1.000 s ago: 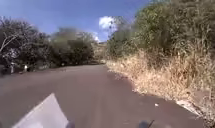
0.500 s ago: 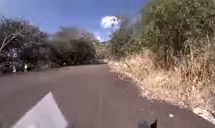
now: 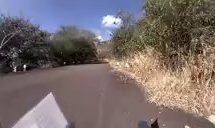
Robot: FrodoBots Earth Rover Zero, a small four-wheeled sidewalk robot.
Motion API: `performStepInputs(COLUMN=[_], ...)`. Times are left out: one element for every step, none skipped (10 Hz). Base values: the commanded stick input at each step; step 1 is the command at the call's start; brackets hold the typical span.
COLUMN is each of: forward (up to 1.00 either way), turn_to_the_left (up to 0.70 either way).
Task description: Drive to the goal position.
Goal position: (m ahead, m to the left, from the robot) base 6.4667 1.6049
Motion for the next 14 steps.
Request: performStepInputs(forward=[0.50,0.50,0.50,0.50,0.50,0.50,0.50,0.50,0.50,0.50,0.50,0.50,0.50,0.50], turn_to_the_left=[-0.50,-0.49,-0.46,-0.35,-0.04,0.00,0.00,0.00,0.00,0.00,0.00,0.00,0.00,0.00])
